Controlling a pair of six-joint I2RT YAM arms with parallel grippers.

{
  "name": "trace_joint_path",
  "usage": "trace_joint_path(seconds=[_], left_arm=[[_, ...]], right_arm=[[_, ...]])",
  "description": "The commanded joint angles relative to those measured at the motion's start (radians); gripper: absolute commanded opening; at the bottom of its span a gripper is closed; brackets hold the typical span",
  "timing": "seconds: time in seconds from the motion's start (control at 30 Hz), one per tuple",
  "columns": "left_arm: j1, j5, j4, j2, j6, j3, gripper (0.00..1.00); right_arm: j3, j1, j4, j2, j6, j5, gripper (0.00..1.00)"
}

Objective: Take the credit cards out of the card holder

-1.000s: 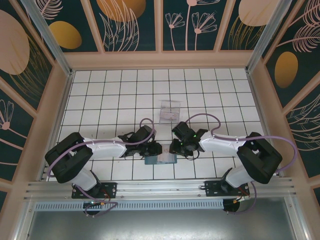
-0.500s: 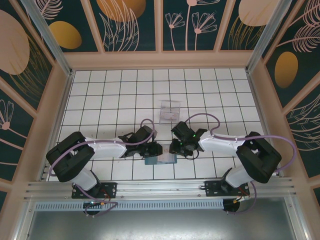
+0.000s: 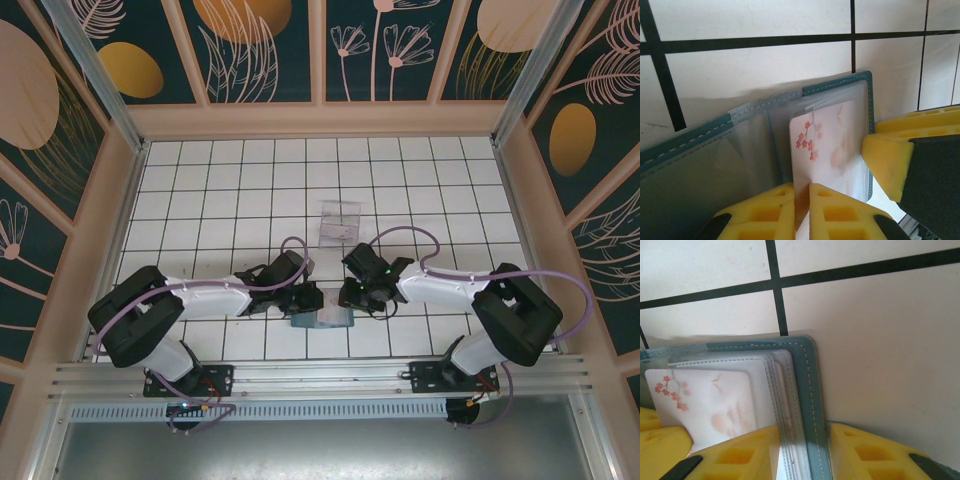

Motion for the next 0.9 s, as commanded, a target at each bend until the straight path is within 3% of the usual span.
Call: trace_joint_path(seconds=[0.0,0.5,0.87], left_arm=[[0.001,-0.03,-0.052,-0.027,0.024,-0.01,0.12],[0.002,-0.062,-0.106,-0.094,0.03,-0.043,0.09],[0.001,-0.153,-0.246,-0.205,0.082,0.005,0.02]], right_arm=[[-0.011,0.013,-0.032,0.041,0.011,0.024,0.32],[-0.016,0.011,-0.047,0.04,0.013,0.039,0.3],[-0.007,0.011,-0.055,0.025,0.012,0.042,0.28]])
